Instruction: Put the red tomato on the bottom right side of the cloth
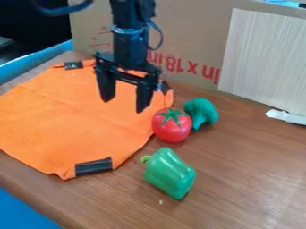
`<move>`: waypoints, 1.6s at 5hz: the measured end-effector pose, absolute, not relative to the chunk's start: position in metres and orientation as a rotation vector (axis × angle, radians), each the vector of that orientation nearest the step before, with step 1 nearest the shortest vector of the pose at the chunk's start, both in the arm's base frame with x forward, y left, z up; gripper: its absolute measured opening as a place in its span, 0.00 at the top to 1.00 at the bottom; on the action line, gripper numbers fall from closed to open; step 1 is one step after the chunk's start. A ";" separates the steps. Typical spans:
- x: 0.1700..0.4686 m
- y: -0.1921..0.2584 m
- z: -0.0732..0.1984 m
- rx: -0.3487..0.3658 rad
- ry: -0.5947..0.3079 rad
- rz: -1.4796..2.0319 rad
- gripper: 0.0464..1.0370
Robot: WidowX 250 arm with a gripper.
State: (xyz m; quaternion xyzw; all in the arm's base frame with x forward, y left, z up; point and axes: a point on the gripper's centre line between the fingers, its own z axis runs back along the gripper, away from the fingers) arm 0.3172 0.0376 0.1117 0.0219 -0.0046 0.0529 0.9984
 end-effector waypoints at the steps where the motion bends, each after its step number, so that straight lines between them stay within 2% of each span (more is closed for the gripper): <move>1: 0.328 0.026 0.108 0.038 -0.033 0.076 0.04; 3: 0.341 0.009 0.108 0.018 -0.098 -0.006 0.04; 7: 0.350 -0.016 0.096 0.020 -0.096 -0.077 0.04; 8: 0.356 -0.017 0.092 0.025 -0.088 -0.072 0.07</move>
